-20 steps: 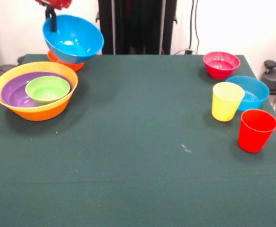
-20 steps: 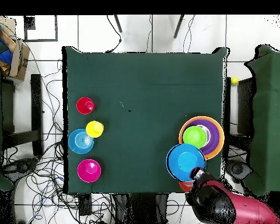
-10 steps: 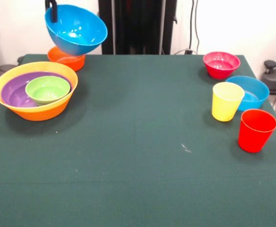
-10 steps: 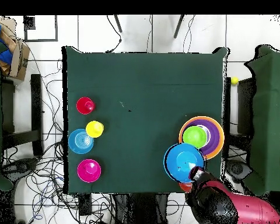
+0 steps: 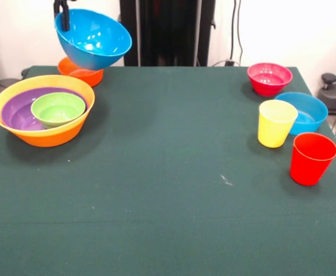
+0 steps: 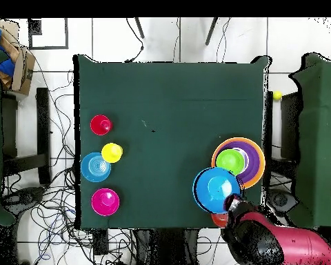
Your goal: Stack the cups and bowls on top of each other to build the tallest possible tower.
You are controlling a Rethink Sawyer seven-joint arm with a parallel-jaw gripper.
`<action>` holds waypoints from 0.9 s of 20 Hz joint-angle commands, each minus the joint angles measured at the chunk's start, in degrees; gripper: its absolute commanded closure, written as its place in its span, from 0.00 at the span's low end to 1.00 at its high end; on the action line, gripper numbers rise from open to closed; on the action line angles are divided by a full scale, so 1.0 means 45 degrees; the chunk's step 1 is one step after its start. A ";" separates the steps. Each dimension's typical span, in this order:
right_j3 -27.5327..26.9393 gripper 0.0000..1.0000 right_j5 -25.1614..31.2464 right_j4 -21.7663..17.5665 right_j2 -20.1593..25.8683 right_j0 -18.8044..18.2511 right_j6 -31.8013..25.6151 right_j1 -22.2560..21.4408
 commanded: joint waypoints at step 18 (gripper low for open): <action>-0.0795 1.00 -0.0485 -0.6174 0.0990 -0.1224 -0.2357 0.3479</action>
